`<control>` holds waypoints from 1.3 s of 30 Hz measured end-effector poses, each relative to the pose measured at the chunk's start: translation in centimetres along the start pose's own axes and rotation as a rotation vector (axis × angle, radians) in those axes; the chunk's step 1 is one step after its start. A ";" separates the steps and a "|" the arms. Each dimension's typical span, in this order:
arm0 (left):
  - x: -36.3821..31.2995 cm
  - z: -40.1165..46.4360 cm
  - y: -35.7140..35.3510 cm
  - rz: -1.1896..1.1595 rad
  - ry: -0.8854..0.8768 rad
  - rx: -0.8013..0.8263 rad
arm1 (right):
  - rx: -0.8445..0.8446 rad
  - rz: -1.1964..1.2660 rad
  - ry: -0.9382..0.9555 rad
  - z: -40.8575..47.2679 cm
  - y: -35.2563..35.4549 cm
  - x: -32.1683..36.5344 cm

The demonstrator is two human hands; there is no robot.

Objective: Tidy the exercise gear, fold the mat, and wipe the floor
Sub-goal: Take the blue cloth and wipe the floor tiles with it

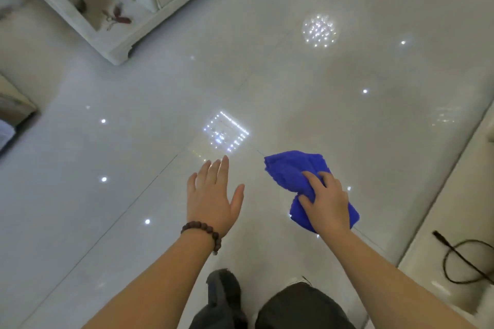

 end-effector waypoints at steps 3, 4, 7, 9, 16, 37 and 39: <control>-5.3 -3.9 8.3 0.032 -0.057 0.016 | -0.024 0.002 -0.044 -5.3 10.5 -0.2; -6.8 -5.2 11.0 0.046 -0.090 0.020 | -0.034 0.001 -0.059 -7.0 13.9 -0.3; -10.5 -8.3 18.0 0.086 -0.190 0.014 | -0.093 -0.008 -0.107 -11.5 22.7 -0.8; -12.7 -9.5 21.9 0.095 -0.245 0.000 | -0.137 -0.014 -0.132 -13.6 27.4 -1.4; -19.2 -10.3 28.5 0.055 -0.378 -0.029 | -0.307 0.164 -0.327 -16.5 36.1 -3.0; -52.4 8.6 24.8 0.154 -0.679 0.073 | -0.390 0.203 -0.710 -0.8 46.0 -26.5; -56.8 11.1 24.4 0.167 -0.693 0.100 | -0.386 0.198 -0.737 1.6 47.8 -29.4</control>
Point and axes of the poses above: each hand's wrist, its own z-axis towards the middle knuckle, its own y-axis out of the back of the hand, x = y × z, the point moved 4 cm from there along z, towards the middle knuckle, and after that the axes turned 13 degrees about -z, right-handed, at the moved point
